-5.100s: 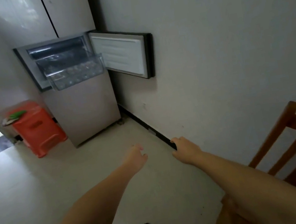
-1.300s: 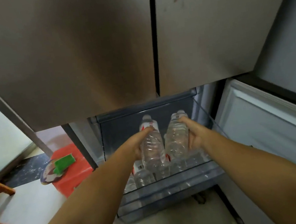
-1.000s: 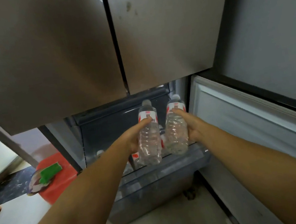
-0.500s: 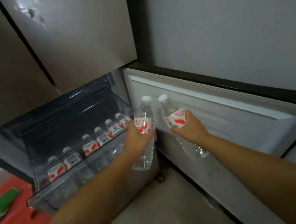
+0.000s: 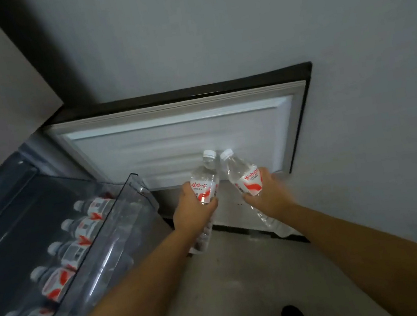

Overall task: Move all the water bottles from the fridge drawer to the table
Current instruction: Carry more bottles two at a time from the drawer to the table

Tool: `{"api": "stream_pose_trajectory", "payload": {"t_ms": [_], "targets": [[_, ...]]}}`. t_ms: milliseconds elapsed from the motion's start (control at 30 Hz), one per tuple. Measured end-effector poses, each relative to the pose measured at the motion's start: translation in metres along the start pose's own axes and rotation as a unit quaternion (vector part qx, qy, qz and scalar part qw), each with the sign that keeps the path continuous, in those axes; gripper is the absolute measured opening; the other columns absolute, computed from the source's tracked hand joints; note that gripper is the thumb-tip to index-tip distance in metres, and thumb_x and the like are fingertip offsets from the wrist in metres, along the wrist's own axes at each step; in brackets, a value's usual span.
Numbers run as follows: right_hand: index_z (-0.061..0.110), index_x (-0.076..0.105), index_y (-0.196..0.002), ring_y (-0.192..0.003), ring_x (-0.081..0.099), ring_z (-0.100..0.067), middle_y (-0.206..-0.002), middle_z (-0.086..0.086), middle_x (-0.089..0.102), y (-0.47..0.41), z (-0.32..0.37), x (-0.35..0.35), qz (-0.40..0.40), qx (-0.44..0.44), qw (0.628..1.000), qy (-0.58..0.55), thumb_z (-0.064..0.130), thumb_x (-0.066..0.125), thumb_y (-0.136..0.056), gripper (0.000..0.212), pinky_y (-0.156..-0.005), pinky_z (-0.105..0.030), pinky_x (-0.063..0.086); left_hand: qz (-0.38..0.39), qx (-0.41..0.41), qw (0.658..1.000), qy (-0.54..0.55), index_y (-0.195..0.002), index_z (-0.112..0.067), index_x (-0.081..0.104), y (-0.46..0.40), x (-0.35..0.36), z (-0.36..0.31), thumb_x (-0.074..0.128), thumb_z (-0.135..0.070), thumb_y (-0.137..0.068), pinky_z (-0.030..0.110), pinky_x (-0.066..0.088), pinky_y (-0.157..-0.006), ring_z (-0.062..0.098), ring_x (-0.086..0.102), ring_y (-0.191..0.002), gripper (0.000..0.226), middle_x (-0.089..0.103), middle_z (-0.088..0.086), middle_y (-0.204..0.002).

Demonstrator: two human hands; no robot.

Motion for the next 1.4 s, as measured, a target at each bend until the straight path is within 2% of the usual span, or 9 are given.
{"api": "stream_pose_trajectory", "payload": {"t_ms": [133,267,400,600,800,967,1133,1300,1400], "targets": [[0.022,0.037,-0.130,-0.098,0.060,-0.027,-0.115,-0.004,0.055,0.034,-0.041,-0.032,-0.086,0.082,0.993,-0.014,0.046,0.070,-0.074,0.069,-0.086,-0.047,0.053,0.066,0.066,0.996,0.000,-0.120,-0.021,0.041,0.000,0.037,-0.032,0.073,-0.035,-0.075,0.031,0.049,-0.077,0.019,0.059,-0.092,0.056,0.057,-0.001,-0.109],[0.023,0.037,-0.124,-0.095,0.060,-0.026,-0.113,-0.005,0.057,0.073,-0.088,-0.080,-0.159,0.147,0.976,-0.034,0.049,0.069,-0.073,0.066,-0.084,-0.047,0.053,0.130,0.119,0.984,-0.013,-0.118,-0.023,0.041,0.009,0.084,-0.081,0.073,-0.039,-0.071,0.043,0.055,-0.081,0.022,0.062,-0.092,0.059,0.060,0.002,-0.112],[0.021,0.036,-0.127,-0.093,0.060,-0.022,-0.111,-0.002,0.057,0.122,-0.143,-0.134,-0.225,0.212,0.951,-0.022,0.047,0.069,-0.079,0.064,-0.079,-0.038,0.054,0.183,0.184,0.965,-0.026,-0.120,-0.022,0.042,0.031,0.139,-0.142,0.073,-0.041,-0.072,0.042,0.055,-0.080,0.023,0.062,-0.093,0.061,0.060,0.003,-0.112],[0.021,0.037,-0.127,-0.089,0.060,-0.020,-0.110,-0.002,0.057,0.207,-0.231,-0.210,-0.308,0.314,0.898,-0.013,0.050,0.067,-0.080,0.063,-0.076,-0.036,0.054,0.267,0.281,0.920,-0.049,-0.126,-0.020,0.039,0.092,0.237,-0.238,0.073,-0.043,-0.076,0.037,0.053,-0.077,0.023,0.061,-0.096,0.065,0.057,0.003,-0.116],[0.021,0.033,-0.134,-0.101,0.061,-0.023,-0.120,-0.004,0.056,0.298,-0.315,-0.274,-0.364,0.392,0.845,-0.004,0.052,0.066,-0.081,0.070,-0.079,-0.035,0.054,0.336,0.356,0.871,-0.052,-0.124,-0.018,0.041,0.180,0.328,-0.324,0.072,-0.043,-0.076,0.034,0.049,-0.073,0.021,0.059,-0.092,0.062,0.057,0.004,-0.114],[0.025,0.029,-0.139,-0.104,0.061,-0.020,-0.127,-0.002,0.055,0.379,-0.377,-0.318,-0.409,0.444,0.797,-0.008,0.057,0.066,-0.080,0.076,-0.071,-0.029,0.053,0.386,0.409,0.825,-0.061,-0.123,-0.018,0.041,0.263,0.400,-0.387,0.072,-0.042,-0.076,0.038,0.050,-0.079,0.026,0.060,-0.099,0.062,0.056,0.005,-0.116],[0.023,0.031,-0.134,-0.097,0.062,-0.020,-0.121,-0.004,0.055,0.455,-0.419,-0.344,-0.441,0.480,0.757,-0.039,0.057,0.064,-0.082,0.070,-0.073,-0.034,0.056,0.430,0.464,0.771,-0.075,-0.119,-0.022,0.038,0.338,0.459,-0.432,0.071,-0.047,-0.075,0.044,0.055,-0.083,0.024,0.060,-0.102,0.061,0.055,0.004,-0.118],[0.026,0.037,-0.126,-0.089,0.059,-0.015,-0.114,0.000,0.055,0.529,-0.463,-0.361,-0.493,0.518,0.695,-0.079,0.051,0.067,-0.081,0.060,-0.068,-0.028,0.051,0.513,0.505,0.690,-0.072,-0.108,-0.029,0.036,0.425,0.522,-0.475,0.071,-0.042,-0.079,0.028,0.051,-0.068,0.017,0.059,-0.096,0.048,0.055,0.000,-0.114],[0.024,0.038,-0.126,-0.090,0.059,-0.017,-0.113,-0.001,0.055,0.566,-0.491,-0.376,-0.517,0.554,0.645,-0.093,0.050,0.068,-0.080,0.061,-0.069,-0.030,0.050,0.551,0.523,0.646,-0.070,-0.111,-0.030,0.038,0.473,0.563,-0.501,0.070,-0.049,-0.076,0.037,0.058,-0.072,0.016,0.062,-0.092,0.051,0.056,-0.002,-0.111]]}}
Point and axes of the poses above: each hand's wrist, its own y-axis away from the middle knuckle, its own x-axis out of the palm, z = x × y, the point moved 7 cm from there along -y, towards the middle knuckle
